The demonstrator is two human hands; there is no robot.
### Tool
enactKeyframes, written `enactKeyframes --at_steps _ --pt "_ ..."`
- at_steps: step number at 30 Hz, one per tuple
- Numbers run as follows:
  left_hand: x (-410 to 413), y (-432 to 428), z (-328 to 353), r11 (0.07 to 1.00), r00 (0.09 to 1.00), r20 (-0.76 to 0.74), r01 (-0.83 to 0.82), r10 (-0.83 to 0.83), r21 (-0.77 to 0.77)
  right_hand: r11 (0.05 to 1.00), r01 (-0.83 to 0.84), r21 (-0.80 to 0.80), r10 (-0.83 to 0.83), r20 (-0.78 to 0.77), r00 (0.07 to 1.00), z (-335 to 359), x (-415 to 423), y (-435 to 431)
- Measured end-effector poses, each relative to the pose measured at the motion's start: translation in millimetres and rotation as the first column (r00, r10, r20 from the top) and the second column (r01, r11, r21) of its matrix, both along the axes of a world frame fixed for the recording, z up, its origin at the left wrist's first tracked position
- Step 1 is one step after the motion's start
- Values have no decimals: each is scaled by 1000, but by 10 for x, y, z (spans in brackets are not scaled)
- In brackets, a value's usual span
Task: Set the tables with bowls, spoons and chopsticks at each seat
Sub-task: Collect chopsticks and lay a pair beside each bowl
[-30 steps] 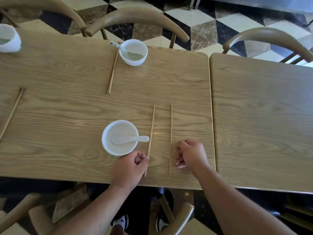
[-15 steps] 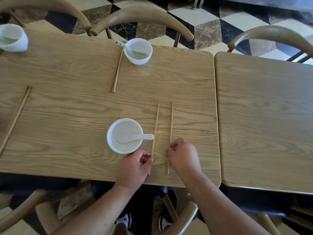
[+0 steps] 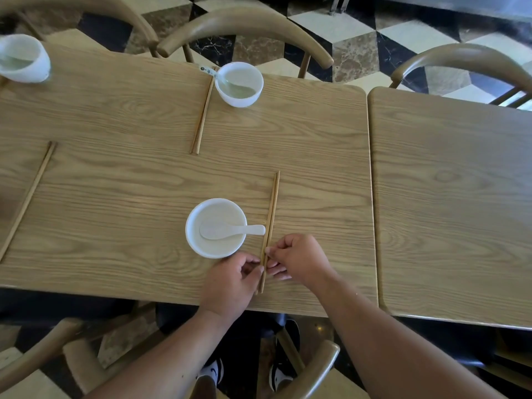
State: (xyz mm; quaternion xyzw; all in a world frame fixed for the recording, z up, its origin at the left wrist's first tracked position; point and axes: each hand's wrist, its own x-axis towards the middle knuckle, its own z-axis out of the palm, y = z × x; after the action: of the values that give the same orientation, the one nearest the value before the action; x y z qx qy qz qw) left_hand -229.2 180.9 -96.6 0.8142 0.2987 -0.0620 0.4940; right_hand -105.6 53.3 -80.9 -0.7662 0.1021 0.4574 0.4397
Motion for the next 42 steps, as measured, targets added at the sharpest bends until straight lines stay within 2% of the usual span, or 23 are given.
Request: enactKeyframes --at_steps 5,11,13,15,17,18,24,27,32,35,37,38,40,42 --pt "-5 3 -13 1000 1000 7 -14 14 -15 999 -31 30 34 -79 996 51 81 20" --pt "11 3 -16 1000 1000 -4 2 -2 7 999 -44 14 45 -106 993 104 121 41" --pt "18 9 -10 1000 1000 -8 11 -11 22 997 -59 -45 55 -70 996 94 108 72" --pt "26 1 -1 1000 1000 -11 6 -6 2 971 -143 -194 163 92 982 84 87 50" --pt "25 -10 12 1000 1000 -16 -14 13 -26 901 -230 -367 342 276 898 111 88 -53" --pt "26 -17 13 999 1000 -16 -22 22 -31 863 -261 -432 417 318 852 145 112 -137" --pt "21 -21 1 999 999 -15 -41 40 -23 651 -296 -699 633 284 720 349 482 -723" --pt "21 -24 -9 998 999 -13 -47 46 -35 580 -325 -747 716 278 640 371 650 -894" --pt "17 -24 -12 999 999 1 -38 38 -20 507 -436 -744 848 341 405 342 668 -696" --pt "21 -20 6 1000 1000 -9 -29 29 -9 529 -487 -694 848 420 322 294 573 -343" --pt "26 -18 23 1000 1000 -18 -23 23 -22 618 -443 -649 786 513 344 255 481 -147" --pt "30 -19 30 999 999 -22 -24 23 -34 696 -392 -602 718 563 409 254 422 -75" --pt "31 -18 34 999 999 -33 -25 24 -34 840 -242 -485 520 595 613 266 276 3" --pt "32 -16 35 1000 999 -42 -22 21 -15 882 -157 -445 387 491 781 256 97 24"
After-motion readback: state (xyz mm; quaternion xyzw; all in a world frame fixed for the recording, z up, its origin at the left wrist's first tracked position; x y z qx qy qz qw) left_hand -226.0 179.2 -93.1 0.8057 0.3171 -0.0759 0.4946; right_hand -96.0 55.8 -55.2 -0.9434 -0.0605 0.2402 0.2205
